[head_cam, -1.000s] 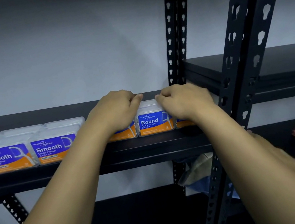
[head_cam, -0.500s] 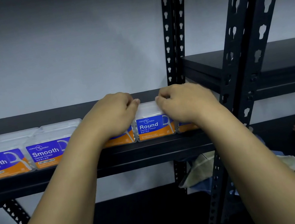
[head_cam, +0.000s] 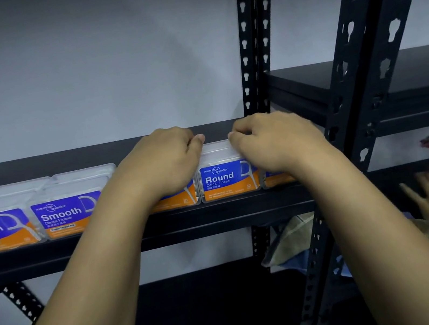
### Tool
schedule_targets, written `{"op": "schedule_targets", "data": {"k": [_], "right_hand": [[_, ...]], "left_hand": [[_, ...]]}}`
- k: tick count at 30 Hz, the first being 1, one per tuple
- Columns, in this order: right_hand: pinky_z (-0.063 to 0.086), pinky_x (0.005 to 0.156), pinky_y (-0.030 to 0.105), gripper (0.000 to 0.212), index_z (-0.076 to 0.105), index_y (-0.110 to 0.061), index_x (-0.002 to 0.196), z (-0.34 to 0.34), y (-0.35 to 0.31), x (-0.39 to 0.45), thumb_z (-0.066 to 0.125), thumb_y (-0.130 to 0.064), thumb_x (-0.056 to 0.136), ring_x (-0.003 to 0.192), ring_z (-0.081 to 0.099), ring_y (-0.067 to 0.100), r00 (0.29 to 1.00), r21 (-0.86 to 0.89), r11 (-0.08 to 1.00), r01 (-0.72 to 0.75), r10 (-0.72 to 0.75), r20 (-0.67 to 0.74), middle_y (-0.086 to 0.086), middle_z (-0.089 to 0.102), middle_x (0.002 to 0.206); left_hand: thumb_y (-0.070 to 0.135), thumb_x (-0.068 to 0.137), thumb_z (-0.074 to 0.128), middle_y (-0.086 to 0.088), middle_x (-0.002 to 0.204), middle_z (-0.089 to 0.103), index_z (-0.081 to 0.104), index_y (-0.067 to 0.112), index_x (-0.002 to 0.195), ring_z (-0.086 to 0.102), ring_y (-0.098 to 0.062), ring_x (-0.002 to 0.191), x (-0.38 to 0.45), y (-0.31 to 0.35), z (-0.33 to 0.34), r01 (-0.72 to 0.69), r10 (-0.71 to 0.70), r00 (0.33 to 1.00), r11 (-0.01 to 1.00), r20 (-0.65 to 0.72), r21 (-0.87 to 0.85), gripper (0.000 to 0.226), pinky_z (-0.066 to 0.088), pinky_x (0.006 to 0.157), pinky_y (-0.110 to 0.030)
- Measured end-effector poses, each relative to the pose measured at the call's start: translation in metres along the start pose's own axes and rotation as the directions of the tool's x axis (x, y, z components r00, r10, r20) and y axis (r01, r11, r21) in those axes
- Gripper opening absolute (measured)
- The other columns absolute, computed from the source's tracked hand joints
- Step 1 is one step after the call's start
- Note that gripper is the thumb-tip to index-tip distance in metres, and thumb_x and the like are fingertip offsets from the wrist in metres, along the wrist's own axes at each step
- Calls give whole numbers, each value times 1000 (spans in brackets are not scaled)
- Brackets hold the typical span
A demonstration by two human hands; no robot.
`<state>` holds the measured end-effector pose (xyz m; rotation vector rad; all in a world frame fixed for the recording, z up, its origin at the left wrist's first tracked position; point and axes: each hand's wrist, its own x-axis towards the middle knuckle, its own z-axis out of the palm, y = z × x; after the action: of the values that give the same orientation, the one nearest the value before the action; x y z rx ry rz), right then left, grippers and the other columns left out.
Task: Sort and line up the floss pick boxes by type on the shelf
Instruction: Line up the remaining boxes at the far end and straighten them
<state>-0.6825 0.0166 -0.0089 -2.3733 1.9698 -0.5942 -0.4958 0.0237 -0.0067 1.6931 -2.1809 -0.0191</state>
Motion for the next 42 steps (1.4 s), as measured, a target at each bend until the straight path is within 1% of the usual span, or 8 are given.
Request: {"op": "schedule_targets", "data": {"k": [3, 6, 10, 15, 21, 34, 39, 42], "right_hand": [[34, 66, 33, 36, 66, -35, 116, -2, -1, -1, 34, -48, 105, 88, 53, 21, 1000, -10, 1000, -6, 6, 12, -7, 70, 108], [35, 70, 35, 36, 66, -35, 116, -3, -1, -3, 34, -48, 104, 88, 52, 22, 1000, -7, 1000, -14, 14, 5, -6, 70, 110], [33, 60, 32, 36, 67, -34, 113, -4, -2, -4, 34, -46, 104, 87, 52, 24, 999, -5, 999, -32, 32, 7, -4, 66, 100], [25, 55, 27, 37, 67, -34, 115, -4, -5, -6, 34, -44, 103, 88, 48, 25, 999, -12, 999, -51, 51, -8, -5, 58, 96], [32, 68, 36, 36, 68, -34, 113, -4, -4, -6, 35, -44, 102, 90, 48, 25, 999, -10, 999, -47, 47, -15, -1, 70, 114], [35, 74, 38, 35, 66, -32, 109, -3, -4, -7, 34, -44, 103, 92, 54, 23, 999, -9, 999, -38, 38, 1, -5, 71, 110], [38, 73, 37, 36, 66, -31, 107, -3, -4, -5, 34, -48, 103, 92, 58, 21, 999, 3, 1000, -31, 31, 28, -6, 70, 105], [45, 75, 37, 40, 66, -28, 101, -2, -2, -4, 36, -56, 102, 92, 62, 20, 1000, 56, 998, -31, 31, -1, -7, 70, 99]], "left_hand": [[43, 107, 35, -11, 110, 70, 65, 14, 108, 64, -28, 99, 0, 0, 1, 13, -13, 1000, 1000, -7, 6, 42, 51, 80, -38], [43, 106, 36, -10, 108, 70, 65, 16, 108, 63, -25, 93, 1, 0, 0, 14, -14, 1000, 1000, -10, -1, 40, 44, 70, -34], [43, 106, 37, -7, 105, 70, 65, 17, 105, 63, -21, 89, 2, 0, 1, 12, -12, 1000, 1000, -4, -9, 38, 41, 63, -30], [42, 106, 37, -9, 107, 71, 66, 17, 106, 64, -24, 91, 2, 0, 1, 15, -15, 1000, 1000, -9, -17, 39, 44, 69, -33], [43, 106, 37, -6, 108, 71, 65, 18, 114, 64, -19, 89, 0, 2, 0, 30, -30, 1000, 999, 7, -28, 38, 44, 64, -29], [40, 106, 36, -11, 107, 70, 67, 15, 105, 62, -25, 90, -1, 4, 2, 80, -80, 996, 997, -36, 1, 39, 45, 70, -34], [42, 106, 38, -6, 109, 70, 64, 18, 105, 65, -21, 93, 0, 4, -3, 79, -78, 997, 991, 15, -110, 35, 51, 72, -33], [39, 104, 42, -1, 103, 72, 70, 20, 105, 66, -20, 93, -3, -4, -11, 44, -62, 994, 981, -93, -188, 34, 53, 77, -34]]}}
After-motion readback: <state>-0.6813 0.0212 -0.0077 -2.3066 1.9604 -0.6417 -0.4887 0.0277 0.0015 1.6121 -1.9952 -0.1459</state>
